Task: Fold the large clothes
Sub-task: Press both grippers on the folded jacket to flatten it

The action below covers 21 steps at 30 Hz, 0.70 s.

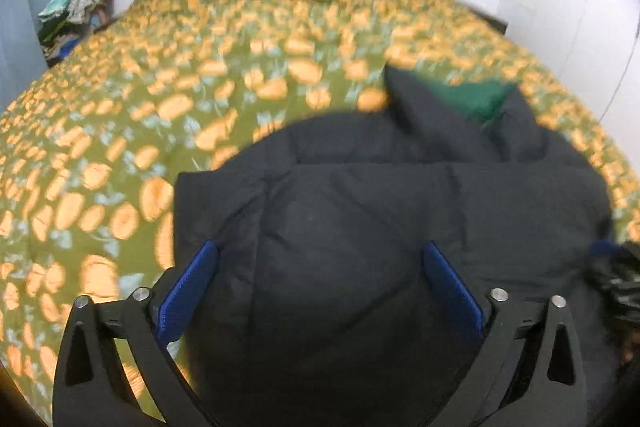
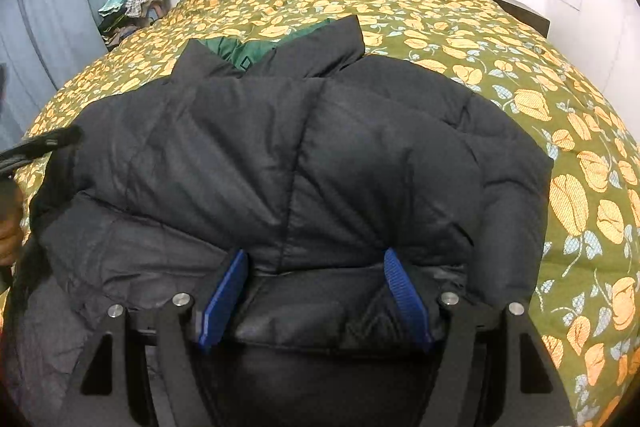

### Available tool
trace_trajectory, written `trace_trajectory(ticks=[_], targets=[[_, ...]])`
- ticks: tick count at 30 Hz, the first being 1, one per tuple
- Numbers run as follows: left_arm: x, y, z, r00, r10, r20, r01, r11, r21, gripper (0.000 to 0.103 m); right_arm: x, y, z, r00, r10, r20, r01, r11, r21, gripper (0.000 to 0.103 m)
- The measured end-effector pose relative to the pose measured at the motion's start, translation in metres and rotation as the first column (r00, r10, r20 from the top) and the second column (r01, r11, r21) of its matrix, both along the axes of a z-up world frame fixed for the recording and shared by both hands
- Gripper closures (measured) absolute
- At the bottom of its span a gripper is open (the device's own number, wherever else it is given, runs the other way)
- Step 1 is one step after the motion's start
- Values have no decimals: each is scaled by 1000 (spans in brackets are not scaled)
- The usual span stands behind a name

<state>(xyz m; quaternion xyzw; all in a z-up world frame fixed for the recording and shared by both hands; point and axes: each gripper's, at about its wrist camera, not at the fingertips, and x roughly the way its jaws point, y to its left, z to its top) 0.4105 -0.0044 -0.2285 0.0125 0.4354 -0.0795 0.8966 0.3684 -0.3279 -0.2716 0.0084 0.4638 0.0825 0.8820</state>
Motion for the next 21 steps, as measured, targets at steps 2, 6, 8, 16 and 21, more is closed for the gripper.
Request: trace_trajectory(ticks=[2, 6, 8, 16, 21], targets=[[1, 3, -15, 1000, -9, 2, 9, 999, -33, 0, 2, 0, -2, 1000, 1, 3, -1, 1000, 9, 31], [-6, 7, -18, 999, 0, 38, 2, 998, -67, 0, -1, 3, -6, 1000, -1, 17, 1, 1000, 1, 31], [-11, 10, -17, 998, 9, 67, -4, 997, -76, 0, -3, 4, -8, 999, -4, 31, 4, 1000, -5, 31], [-8, 16, -20, 998, 7, 57, 0, 992, -128, 0, -9, 2, -8, 997, -11, 70, 11, 1000, 2, 30], [-9, 17, -20, 998, 7, 57, 0, 991, -130, 0, -11, 2, -9, 996, -14, 92, 13, 1000, 9, 30]])
